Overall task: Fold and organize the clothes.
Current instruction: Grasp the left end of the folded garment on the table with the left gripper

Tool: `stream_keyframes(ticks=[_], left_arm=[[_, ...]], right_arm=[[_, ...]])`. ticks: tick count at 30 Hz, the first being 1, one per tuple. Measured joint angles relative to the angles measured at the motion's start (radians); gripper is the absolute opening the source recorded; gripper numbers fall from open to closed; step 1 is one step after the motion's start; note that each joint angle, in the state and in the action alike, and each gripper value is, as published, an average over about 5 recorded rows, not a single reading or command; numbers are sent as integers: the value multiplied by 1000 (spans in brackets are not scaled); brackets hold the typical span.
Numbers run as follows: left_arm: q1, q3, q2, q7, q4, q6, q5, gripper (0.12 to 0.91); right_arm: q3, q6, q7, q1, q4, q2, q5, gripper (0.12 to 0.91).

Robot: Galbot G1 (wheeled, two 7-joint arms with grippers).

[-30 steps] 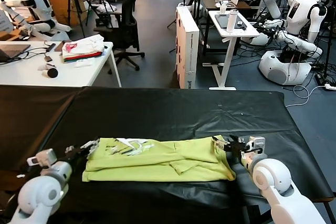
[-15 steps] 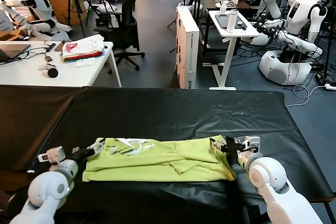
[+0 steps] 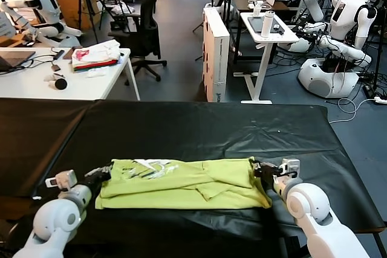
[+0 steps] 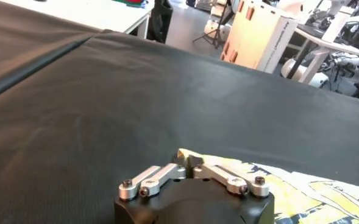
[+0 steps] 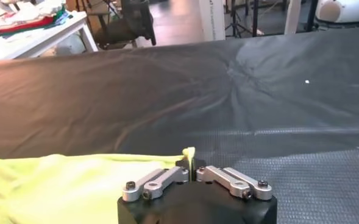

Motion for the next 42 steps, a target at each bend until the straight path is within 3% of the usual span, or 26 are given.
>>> stream_keyframes(ticks=[10, 13, 16, 19, 23, 26, 29, 33, 37, 42], left_arm=[[0, -14, 5, 2, 4, -7, -2, 146], [1, -15, 4, 6, 1, -7, -1, 146], [6, -19, 4, 5, -9, -7, 5, 172], [18, -33, 11, -1, -25, -9, 10, 302], [47, -62, 32, -5, -56, -5, -11, 564], [80, -96, 58, 6, -83, 27, -69, 746], [119, -141, 95, 46, -102, 95, -172, 870], [167, -202, 146, 132, -107, 167, -293, 905], [197, -240, 169, 196, -99, 188, -346, 907], [205, -246, 171, 233, -83, 188, -356, 907]], right_arm=[[8, 35, -15, -6, -4, 13, 3, 155], [16, 71, -37, -13, 3, 12, 5, 249], [28, 123, -59, -25, 18, 4, -4, 425], [40, 199, -95, -42, 36, -9, -40, 615], [54, 348, -159, -73, 60, -32, -110, 841], [72, 486, -211, -110, 84, -54, -159, 898], [99, 620, -257, -161, 110, -79, -190, 906], [151, 779, -303, -254, 145, -105, -204, 907], [208, 866, -330, -355, 168, -106, -208, 907], [247, 901, -340, -433, 180, -91, -213, 907]])
